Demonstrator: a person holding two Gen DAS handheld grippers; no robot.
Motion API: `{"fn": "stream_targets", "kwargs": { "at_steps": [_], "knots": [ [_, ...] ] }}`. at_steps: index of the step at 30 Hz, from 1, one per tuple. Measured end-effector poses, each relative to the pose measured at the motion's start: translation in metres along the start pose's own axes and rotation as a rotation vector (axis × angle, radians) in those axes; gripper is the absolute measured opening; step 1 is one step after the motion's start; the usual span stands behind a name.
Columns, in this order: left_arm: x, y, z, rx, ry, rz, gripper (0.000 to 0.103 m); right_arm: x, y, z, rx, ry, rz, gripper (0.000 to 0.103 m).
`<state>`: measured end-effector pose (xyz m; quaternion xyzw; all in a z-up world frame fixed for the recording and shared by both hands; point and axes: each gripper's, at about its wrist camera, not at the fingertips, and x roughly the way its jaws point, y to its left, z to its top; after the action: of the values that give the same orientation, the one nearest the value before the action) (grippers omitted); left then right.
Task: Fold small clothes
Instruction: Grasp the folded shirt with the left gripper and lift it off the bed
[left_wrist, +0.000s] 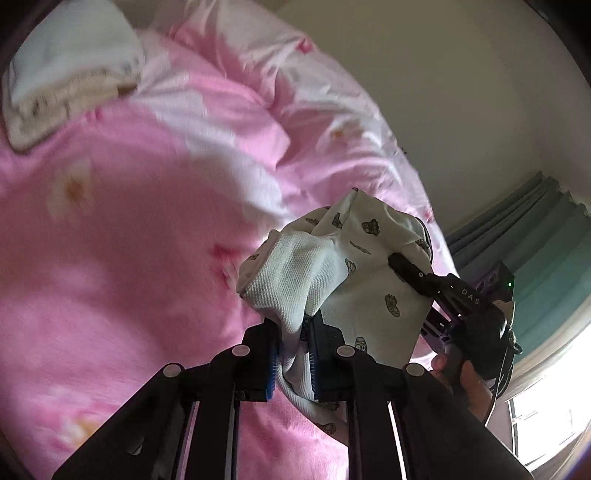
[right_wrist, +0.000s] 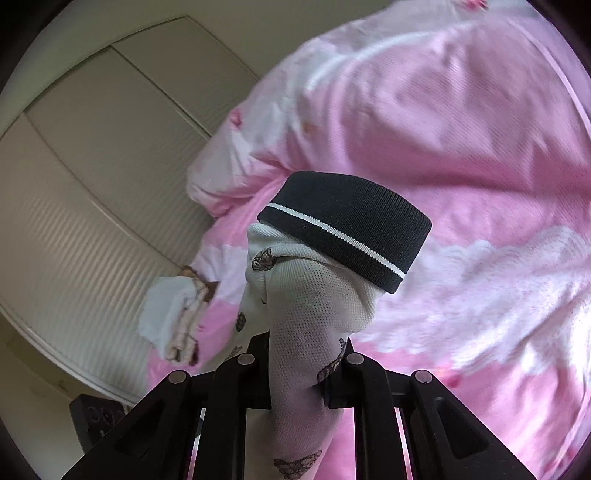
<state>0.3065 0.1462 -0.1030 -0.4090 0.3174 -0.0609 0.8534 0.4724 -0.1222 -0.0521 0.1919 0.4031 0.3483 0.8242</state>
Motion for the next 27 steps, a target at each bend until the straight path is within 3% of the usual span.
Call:
{"fn": "stream_targets", "kwargs": {
  "at_steps": [9, 18, 22, 27],
  "knots": [
    [-0.084, 0.033, 0.067, 0.016, -0.098, 0.015, 0.015, 0.045, 0.108, 0.01, -0.068, -0.005, 0.071, 0.017],
    [-0.171, 0.099, 0.173, 0.028, -0.255, 0.109, 0.015, 0.158, 0.236, 0.036, -0.157, 0.015, 0.225, 0.017],
    [-0.189, 0.124, 0.213, 0.036, -0.309, 0.17, 0.015, 0.22, 0.28, 0.046, -0.162, 0.042, 0.284, 0.017],
    [-0.183, 0.176, 0.24, 0.002, -0.312, 0.237, 0.015, 0.285, 0.289, 0.038, -0.117, 0.095, 0.299, 0.017]
  ]
}}
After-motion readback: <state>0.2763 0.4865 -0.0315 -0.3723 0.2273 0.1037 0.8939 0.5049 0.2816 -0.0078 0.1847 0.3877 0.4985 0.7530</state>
